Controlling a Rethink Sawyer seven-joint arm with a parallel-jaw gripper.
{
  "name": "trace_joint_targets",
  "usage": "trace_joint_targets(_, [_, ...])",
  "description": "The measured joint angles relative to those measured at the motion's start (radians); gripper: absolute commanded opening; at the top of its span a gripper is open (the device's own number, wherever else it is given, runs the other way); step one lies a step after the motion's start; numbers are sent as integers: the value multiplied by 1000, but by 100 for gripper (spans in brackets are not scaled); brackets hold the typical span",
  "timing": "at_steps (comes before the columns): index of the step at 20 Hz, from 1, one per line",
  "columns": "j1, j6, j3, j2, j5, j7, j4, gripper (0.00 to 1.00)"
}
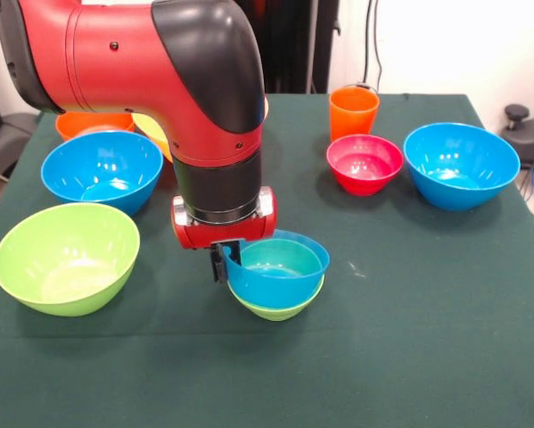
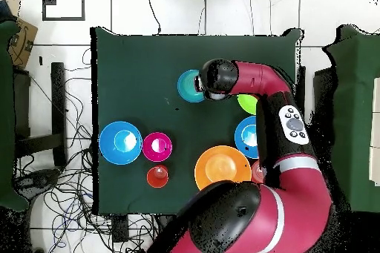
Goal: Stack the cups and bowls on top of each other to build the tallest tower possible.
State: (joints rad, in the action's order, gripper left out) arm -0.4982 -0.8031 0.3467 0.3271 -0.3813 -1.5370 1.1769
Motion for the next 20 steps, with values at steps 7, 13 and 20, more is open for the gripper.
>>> trace_joint_targets(7, [0,0,0,0,0,0,0,0])
trace_joint_targets(13, [1,-2,0,-1,0,0,-2,0])
trace_joint_targets(20, [6,-52,1,-17,1,0,-38,0])
